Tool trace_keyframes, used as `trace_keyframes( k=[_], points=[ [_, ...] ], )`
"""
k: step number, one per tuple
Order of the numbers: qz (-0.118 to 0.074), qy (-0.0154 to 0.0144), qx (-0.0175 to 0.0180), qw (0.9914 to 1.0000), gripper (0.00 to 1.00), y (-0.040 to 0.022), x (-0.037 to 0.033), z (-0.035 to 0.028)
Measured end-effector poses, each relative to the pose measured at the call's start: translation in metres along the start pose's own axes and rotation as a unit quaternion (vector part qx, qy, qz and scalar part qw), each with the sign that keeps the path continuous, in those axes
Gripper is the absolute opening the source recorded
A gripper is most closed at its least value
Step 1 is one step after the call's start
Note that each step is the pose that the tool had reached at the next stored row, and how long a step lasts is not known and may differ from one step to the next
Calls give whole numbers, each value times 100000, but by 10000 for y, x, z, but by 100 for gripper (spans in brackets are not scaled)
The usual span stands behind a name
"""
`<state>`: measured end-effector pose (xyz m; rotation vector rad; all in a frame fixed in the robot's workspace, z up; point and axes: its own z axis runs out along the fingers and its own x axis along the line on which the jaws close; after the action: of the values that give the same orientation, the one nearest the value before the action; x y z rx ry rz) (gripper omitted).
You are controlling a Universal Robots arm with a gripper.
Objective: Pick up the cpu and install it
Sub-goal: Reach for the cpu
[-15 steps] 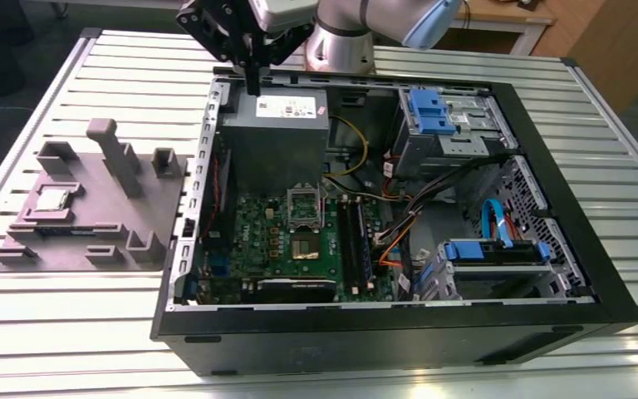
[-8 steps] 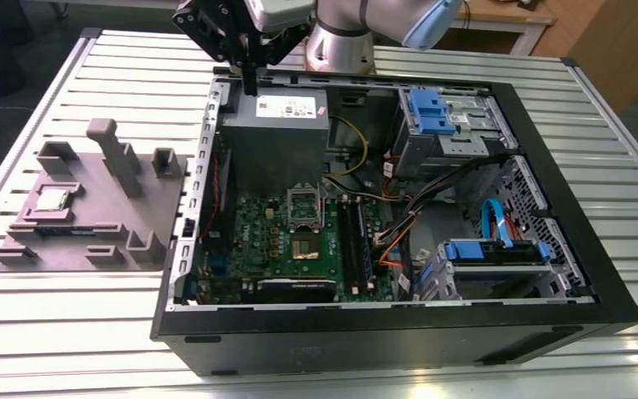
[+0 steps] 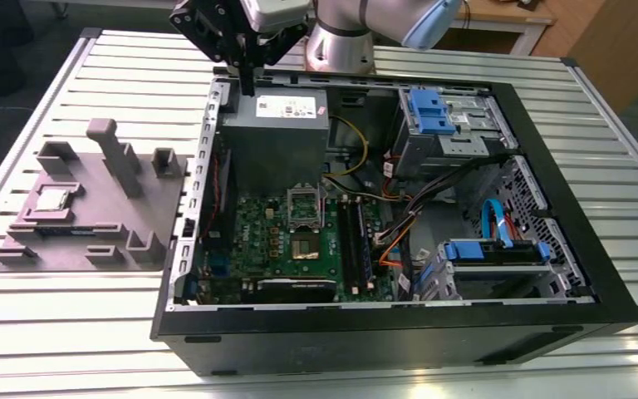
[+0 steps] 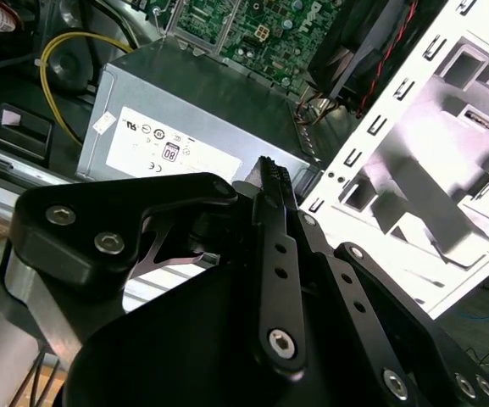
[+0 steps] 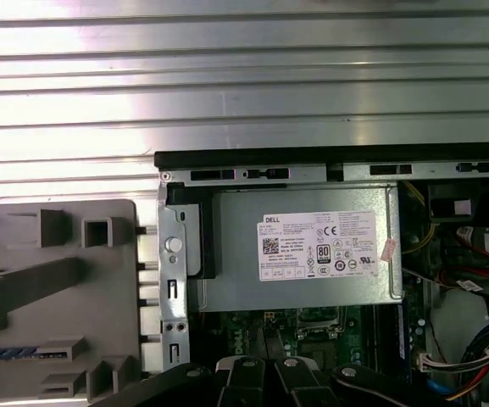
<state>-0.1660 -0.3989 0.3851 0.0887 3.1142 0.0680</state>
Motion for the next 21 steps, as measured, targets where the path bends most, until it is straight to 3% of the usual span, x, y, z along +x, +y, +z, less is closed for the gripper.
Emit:
trace_keyframes(
  k=[21],
  points=[
    [-73,11,-6,100000,10,-5,84,18]
  ],
)
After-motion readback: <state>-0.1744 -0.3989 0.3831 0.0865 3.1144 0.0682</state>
